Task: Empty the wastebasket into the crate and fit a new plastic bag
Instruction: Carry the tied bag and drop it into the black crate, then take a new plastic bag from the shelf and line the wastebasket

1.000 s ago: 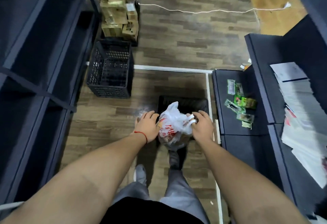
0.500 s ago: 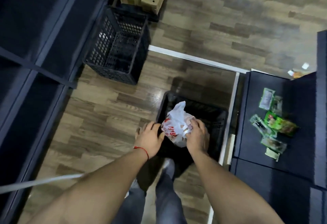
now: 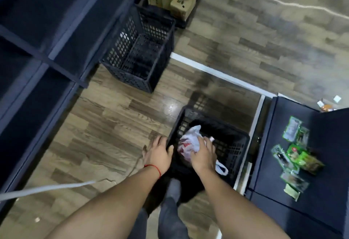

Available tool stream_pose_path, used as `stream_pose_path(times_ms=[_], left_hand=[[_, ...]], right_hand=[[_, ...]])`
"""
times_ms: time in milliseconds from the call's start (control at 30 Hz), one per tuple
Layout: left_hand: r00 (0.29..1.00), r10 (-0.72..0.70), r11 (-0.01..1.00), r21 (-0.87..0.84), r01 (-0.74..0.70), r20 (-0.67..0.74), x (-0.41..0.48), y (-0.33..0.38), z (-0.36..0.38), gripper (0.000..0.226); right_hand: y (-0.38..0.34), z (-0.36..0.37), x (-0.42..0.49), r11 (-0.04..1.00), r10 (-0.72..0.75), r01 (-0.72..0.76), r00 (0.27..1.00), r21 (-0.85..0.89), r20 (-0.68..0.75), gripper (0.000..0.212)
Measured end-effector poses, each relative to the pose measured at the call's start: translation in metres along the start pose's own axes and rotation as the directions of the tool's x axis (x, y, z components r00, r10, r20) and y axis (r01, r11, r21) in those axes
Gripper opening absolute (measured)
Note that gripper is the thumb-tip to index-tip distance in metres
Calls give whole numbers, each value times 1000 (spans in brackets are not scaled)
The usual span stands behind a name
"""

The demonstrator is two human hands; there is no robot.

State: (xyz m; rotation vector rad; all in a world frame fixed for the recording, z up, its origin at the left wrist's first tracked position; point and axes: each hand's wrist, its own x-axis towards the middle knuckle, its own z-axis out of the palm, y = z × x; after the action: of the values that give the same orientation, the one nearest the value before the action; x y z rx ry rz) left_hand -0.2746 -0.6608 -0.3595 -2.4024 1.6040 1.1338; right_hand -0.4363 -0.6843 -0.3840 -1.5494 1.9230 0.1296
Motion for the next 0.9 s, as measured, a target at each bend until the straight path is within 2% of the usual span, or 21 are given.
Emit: stream_pose_path(times_ms=[200,367,533,667,800,900], left_hand=[[955,-276,943,-225,247,-107,-55,-25,-90,42],[849,-494,833,-380,402,-185,-127,-104,-162,51],[666,-699,663,-585,467,-261,-224,-206,-205,49],[486,-843,489,-703,517,-229,-304,-289,-211,48],[295,-929,352,-784,512,-224,-377,-352,-205,44],[216,-957,282,-813,510,-196,-429,-395,-191,45]], right_hand=[[-118,-64,-55,954,-259,268,962,-135,82,60],[-223,-76,-123,832,-504,525,850,-179,152,57],[-325,-44,-212,667,-681,719,695,-196,233,57],[-391,-1,-305,505,-773,846,531,-170,348,59],[-435,50,-384,342,-802,935,342,-92,490,61],[-462,90,-445,219,-786,972,227,-84,576,62]])
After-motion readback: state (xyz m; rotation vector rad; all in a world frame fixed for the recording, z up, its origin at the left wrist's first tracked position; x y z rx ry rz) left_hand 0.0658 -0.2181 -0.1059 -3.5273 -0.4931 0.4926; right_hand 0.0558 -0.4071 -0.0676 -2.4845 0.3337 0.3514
